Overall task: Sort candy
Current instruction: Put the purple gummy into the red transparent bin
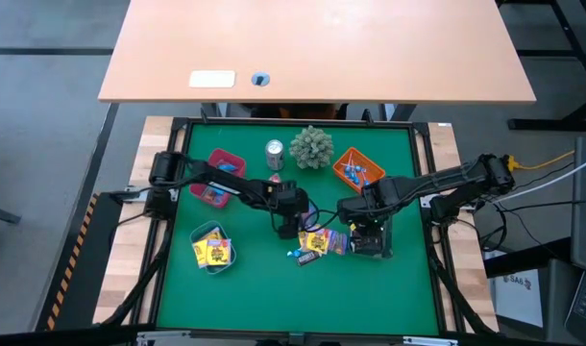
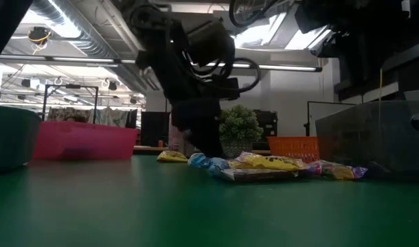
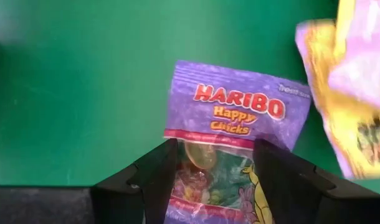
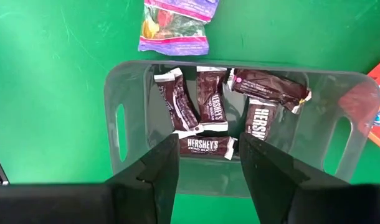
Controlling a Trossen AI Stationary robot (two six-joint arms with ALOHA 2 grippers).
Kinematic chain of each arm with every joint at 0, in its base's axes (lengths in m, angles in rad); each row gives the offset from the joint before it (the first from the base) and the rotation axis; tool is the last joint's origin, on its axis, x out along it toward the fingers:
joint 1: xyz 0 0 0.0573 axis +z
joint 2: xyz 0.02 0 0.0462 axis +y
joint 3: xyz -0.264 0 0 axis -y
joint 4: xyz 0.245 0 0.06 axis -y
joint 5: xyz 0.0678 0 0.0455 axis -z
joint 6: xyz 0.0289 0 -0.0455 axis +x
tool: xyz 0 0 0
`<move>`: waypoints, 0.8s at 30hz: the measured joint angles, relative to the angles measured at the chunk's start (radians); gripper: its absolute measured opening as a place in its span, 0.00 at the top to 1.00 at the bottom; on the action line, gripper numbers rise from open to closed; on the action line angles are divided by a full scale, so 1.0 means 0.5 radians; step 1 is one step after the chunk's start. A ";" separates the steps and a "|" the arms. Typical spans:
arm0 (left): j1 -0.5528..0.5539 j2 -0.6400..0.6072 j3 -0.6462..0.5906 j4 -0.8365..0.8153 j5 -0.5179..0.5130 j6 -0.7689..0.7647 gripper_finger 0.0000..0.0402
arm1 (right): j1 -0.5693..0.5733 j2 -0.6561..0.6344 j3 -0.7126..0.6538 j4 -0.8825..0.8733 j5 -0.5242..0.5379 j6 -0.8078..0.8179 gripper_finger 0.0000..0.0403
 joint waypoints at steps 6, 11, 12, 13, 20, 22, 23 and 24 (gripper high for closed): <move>0.012 0.069 0.012 0.039 0.004 -0.010 0.50 | 0.000 0.000 0.000 0.001 0.000 0.000 0.59; 0.012 0.072 0.010 0.036 0.004 -0.011 0.59 | 0.000 0.000 0.000 0.011 0.000 0.000 0.59; 0.012 0.072 0.009 0.034 0.003 -0.011 0.62 | 0.000 0.000 0.000 0.013 0.000 0.000 0.59; 0.012 0.073 0.009 0.031 0.002 -0.011 0.64 | 0.000 0.000 0.000 0.021 0.000 0.000 0.59; 0.008 0.043 0.004 0.002 0.022 -0.018 0.81 | 0.000 0.000 0.000 0.056 0.000 0.000 0.59; 0.006 0.010 -0.001 -0.030 0.025 -0.019 0.85 | 0.000 0.000 0.000 0.062 0.000 0.000 0.59; 0.006 -0.006 -0.004 -0.052 0.027 -0.019 0.88 | 0.000 0.000 0.001 0.066 0.000 0.000 0.59; 0.006 -0.022 -0.005 -0.061 0.027 -0.019 0.90 | 0.001 0.000 0.000 0.068 0.000 0.000 0.59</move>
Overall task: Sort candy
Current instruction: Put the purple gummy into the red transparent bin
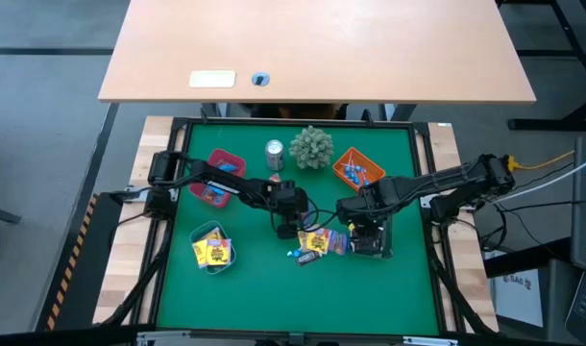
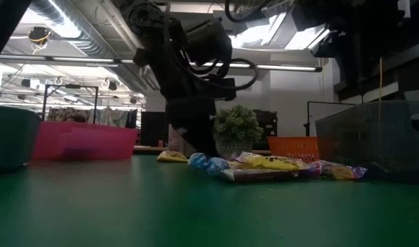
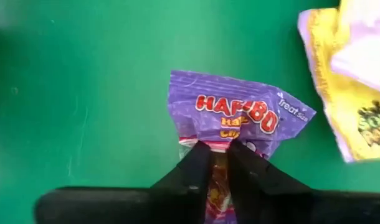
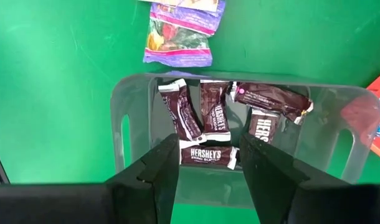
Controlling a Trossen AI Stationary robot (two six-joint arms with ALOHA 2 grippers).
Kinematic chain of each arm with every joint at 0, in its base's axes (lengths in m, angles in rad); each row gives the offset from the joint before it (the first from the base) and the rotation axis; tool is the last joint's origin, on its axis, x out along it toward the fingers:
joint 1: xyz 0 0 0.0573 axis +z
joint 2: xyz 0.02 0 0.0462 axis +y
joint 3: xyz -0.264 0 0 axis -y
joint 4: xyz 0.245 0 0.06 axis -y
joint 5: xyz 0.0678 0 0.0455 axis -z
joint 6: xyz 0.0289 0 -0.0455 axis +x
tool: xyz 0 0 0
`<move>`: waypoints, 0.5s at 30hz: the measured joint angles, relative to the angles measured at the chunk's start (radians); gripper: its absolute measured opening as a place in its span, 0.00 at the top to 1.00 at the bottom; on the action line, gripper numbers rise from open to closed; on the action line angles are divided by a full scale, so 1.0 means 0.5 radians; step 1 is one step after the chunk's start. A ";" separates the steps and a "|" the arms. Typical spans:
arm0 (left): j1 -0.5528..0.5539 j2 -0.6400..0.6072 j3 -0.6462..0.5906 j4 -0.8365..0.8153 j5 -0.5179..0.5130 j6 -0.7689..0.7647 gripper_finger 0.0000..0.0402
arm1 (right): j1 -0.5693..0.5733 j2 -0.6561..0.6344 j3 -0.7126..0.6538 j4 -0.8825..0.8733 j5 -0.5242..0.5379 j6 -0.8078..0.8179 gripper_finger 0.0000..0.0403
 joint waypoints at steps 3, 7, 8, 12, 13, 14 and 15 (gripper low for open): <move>0.000 -0.061 -0.001 -0.037 0.005 0.000 0.97 | 0.000 0.000 0.000 0.031 0.000 0.000 0.59; 0.000 -0.184 -0.001 -0.159 0.006 -0.041 0.99 | -0.001 0.000 0.001 0.036 0.000 0.000 0.59; 0.000 -0.212 -0.001 -0.196 0.006 -0.054 0.98 | -0.001 0.000 0.001 0.039 0.000 0.000 0.59; 0.000 -0.350 0.001 -0.341 0.006 -0.093 0.99 | 0.000 0.001 0.001 0.071 0.000 0.000 0.59; 0.000 -0.396 0.001 -0.390 0.006 -0.100 0.99 | -0.001 0.001 0.001 0.091 0.000 0.000 0.59; 0.000 -0.431 0.001 -0.451 0.007 -0.105 0.99 | -0.001 0.001 0.001 0.113 0.000 0.000 0.59; 0.000 -0.470 0.001 -0.499 0.006 -0.106 1.00 | -0.001 0.001 0.001 0.138 0.000 0.000 0.59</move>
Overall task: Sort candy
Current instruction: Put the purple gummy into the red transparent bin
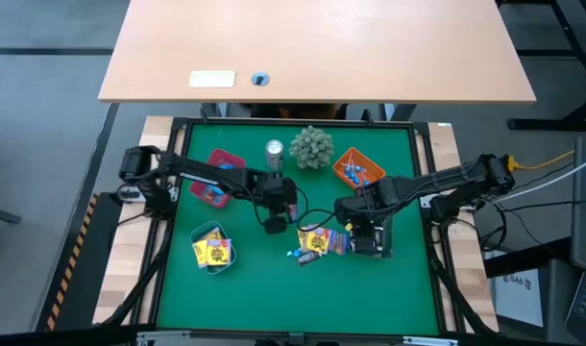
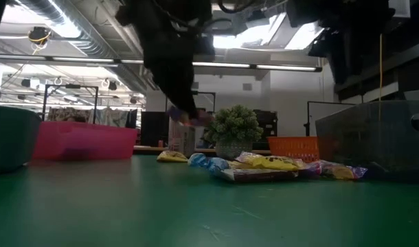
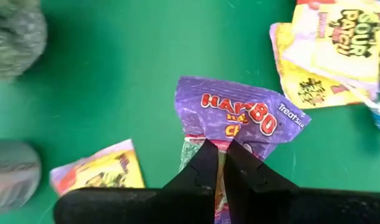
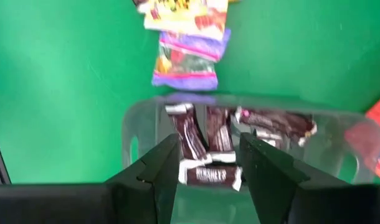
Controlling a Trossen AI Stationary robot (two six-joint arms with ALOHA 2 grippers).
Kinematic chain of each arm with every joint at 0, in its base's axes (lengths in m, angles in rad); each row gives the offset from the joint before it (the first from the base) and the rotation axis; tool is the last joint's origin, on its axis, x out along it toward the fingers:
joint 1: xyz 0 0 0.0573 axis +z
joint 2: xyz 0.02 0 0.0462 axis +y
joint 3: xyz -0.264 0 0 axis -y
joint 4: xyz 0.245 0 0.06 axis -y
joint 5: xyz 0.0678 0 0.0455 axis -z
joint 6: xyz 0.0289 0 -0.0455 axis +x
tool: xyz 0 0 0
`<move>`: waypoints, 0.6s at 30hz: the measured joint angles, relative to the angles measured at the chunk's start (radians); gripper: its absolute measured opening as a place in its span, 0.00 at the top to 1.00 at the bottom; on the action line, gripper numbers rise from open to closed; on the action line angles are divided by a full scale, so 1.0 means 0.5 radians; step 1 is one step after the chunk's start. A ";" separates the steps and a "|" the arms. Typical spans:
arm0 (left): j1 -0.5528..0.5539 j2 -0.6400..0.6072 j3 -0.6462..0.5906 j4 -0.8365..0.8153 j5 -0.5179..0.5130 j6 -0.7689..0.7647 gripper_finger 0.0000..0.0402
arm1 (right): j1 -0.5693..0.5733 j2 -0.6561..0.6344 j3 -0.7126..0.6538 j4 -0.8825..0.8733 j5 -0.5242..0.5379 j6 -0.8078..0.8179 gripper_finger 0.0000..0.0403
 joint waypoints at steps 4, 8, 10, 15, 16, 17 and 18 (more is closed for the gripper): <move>0.000 -0.177 0.000 -0.187 -0.007 -0.002 0.99 | 0.000 0.000 0.000 0.126 0.000 -0.004 0.59; 0.000 -0.348 0.002 -0.415 -0.071 -0.031 1.00 | 0.000 0.000 0.000 0.291 0.000 -0.057 0.59; 0.002 -0.431 0.002 -0.551 -0.147 -0.094 1.00 | 0.001 0.000 0.000 0.386 0.000 -0.118 0.59; 0.006 -0.576 0.002 -0.974 -0.436 -0.231 0.99 | 0.000 0.000 0.000 0.624 0.003 -0.290 0.59; 0.005 -0.594 0.002 -1.060 -0.507 -0.271 0.99 | 0.000 0.000 0.000 0.658 0.009 -0.325 0.59; 0.007 -0.610 0.004 -1.166 -0.583 -0.318 0.99 | 0.000 0.000 0.000 0.681 0.012 -0.358 0.59; 0.013 -0.619 0.004 -1.288 -0.655 -0.368 0.99 | 0.000 0.000 0.000 0.704 0.019 -0.385 0.59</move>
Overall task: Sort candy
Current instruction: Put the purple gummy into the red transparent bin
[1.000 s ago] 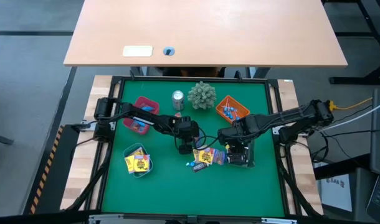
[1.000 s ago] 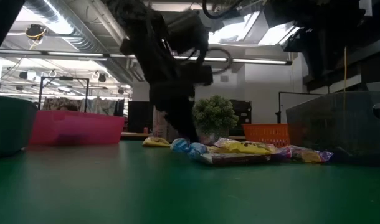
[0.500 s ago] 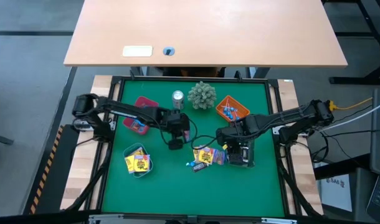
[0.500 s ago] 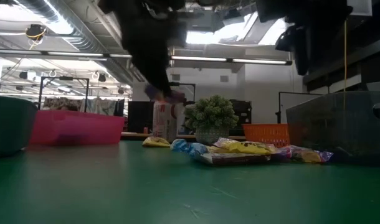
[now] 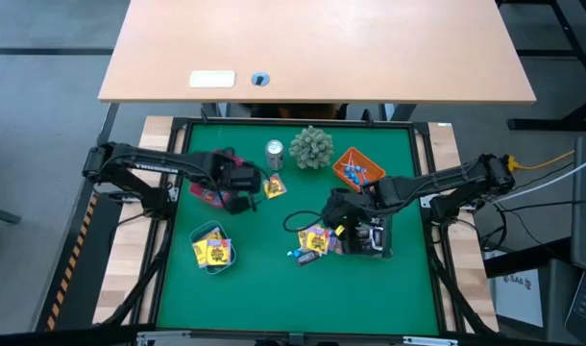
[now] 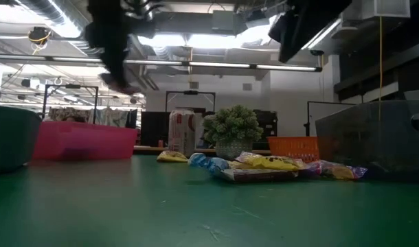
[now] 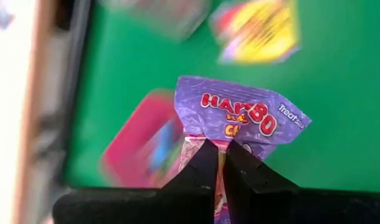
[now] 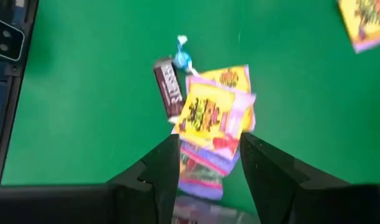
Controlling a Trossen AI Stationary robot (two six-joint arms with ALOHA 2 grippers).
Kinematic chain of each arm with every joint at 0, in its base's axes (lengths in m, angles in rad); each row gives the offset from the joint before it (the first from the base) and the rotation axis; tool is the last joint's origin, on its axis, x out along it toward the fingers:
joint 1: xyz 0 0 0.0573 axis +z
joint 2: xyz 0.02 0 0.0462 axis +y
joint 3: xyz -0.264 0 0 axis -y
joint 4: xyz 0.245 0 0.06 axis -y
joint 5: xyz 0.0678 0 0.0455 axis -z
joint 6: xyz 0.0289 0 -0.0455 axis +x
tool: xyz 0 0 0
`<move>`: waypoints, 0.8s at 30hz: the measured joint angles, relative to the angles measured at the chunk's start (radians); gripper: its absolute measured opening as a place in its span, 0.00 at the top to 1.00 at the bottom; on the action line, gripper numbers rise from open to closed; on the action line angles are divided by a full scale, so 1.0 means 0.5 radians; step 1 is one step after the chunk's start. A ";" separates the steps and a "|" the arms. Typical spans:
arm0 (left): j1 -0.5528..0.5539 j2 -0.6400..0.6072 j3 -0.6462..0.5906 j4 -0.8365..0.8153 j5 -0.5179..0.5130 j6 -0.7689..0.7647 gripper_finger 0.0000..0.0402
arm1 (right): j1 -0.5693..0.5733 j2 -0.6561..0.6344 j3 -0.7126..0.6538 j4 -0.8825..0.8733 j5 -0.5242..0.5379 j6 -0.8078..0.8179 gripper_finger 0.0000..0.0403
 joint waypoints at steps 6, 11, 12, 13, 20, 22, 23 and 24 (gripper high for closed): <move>0.080 -0.004 0.000 -0.541 -0.228 -0.324 0.99 | 0.000 0.000 0.000 0.028 0.088 -0.091 0.59; 0.156 -0.003 0.000 -0.577 -0.243 -0.351 0.99 | 0.000 0.000 0.000 0.029 0.103 -0.092 0.59; 0.172 -0.003 0.000 -0.577 -0.260 -0.350 0.99 | 0.000 0.000 0.000 0.030 0.103 -0.092 0.59; 0.187 -0.003 0.000 -0.576 -0.280 -0.350 0.99 | 0.000 0.000 0.000 0.030 0.103 -0.092 0.59; 0.269 -0.003 0.000 -0.576 -0.374 -0.354 0.94 | 0.000 0.000 0.000 0.030 0.103 -0.092 0.59; 0.287 -0.003 0.000 -0.575 -0.376 -0.354 0.90 | 0.000 0.000 0.000 0.030 0.103 -0.092 0.59; 0.293 -0.003 0.000 -0.575 -0.376 -0.353 0.88 | 0.000 0.000 0.000 0.030 0.103 -0.093 0.59; 0.296 -0.003 0.000 -0.575 -0.375 -0.354 0.86 | 0.000 0.000 0.000 0.030 0.103 -0.093 0.59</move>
